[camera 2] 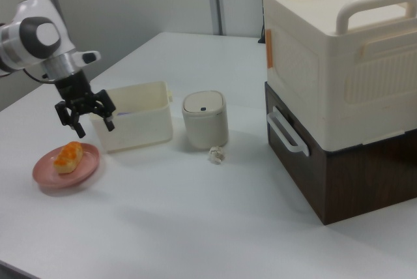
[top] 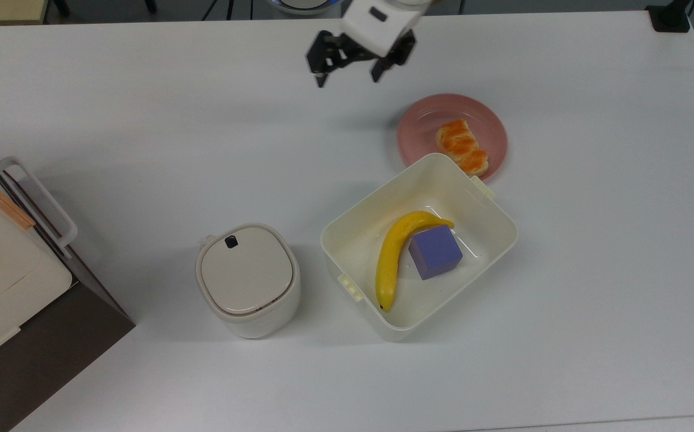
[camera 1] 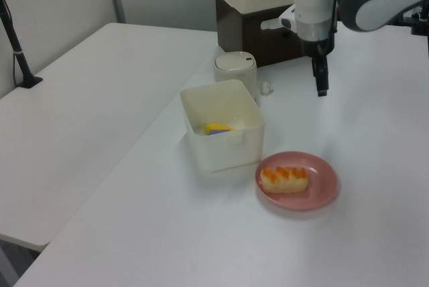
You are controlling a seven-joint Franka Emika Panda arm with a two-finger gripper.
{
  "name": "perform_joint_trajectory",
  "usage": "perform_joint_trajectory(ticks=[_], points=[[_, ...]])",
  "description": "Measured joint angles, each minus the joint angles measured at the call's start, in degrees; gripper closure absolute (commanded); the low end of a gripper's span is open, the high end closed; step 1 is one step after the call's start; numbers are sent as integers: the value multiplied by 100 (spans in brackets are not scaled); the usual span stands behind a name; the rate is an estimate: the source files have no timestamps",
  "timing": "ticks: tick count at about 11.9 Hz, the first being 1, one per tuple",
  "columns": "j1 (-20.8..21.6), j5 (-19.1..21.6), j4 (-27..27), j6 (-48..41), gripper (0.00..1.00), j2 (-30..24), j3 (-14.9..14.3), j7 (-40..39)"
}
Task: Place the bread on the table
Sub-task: 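Move the open gripper over the bread roll on the pink plate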
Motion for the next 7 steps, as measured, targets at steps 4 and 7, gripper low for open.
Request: perform_joint_trajectory(ticks=[4,7], points=[[490,-9,-137,748,0,206,17,1577],[749,-25,-138,985,0,350,26,2259]])
